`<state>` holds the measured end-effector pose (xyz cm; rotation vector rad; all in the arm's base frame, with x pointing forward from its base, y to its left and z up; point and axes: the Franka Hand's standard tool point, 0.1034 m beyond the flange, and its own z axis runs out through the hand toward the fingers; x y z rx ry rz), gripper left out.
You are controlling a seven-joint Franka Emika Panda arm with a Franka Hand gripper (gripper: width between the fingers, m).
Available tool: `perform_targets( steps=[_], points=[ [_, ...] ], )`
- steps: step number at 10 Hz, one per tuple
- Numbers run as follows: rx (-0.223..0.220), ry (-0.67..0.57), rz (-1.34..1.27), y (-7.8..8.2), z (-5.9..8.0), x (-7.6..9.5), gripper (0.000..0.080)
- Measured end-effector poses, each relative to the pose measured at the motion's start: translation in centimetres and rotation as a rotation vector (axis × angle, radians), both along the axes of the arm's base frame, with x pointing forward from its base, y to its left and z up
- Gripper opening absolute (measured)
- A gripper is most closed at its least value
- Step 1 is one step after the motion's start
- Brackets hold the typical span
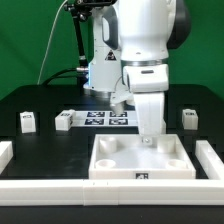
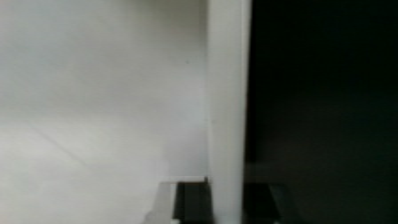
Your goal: Assemble one leg
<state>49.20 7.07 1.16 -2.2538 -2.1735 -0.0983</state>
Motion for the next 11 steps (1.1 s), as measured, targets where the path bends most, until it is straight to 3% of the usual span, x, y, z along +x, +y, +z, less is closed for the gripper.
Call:
perform_targets(
  steps=[5,9,10,11],
  points=[
    [0.0,0.009,-0.021,2.2,0.2,0.5,0.0058],
    [-0.009,0.032,-0.028,2.1,0.1,0.3,0.007],
    [-0.009,0.032,-0.028,2.1,0.1,0.3,0.0303],
    [-0.009,0.032,-0.028,2.1,0.1,0.3,0.0452]
  ],
)
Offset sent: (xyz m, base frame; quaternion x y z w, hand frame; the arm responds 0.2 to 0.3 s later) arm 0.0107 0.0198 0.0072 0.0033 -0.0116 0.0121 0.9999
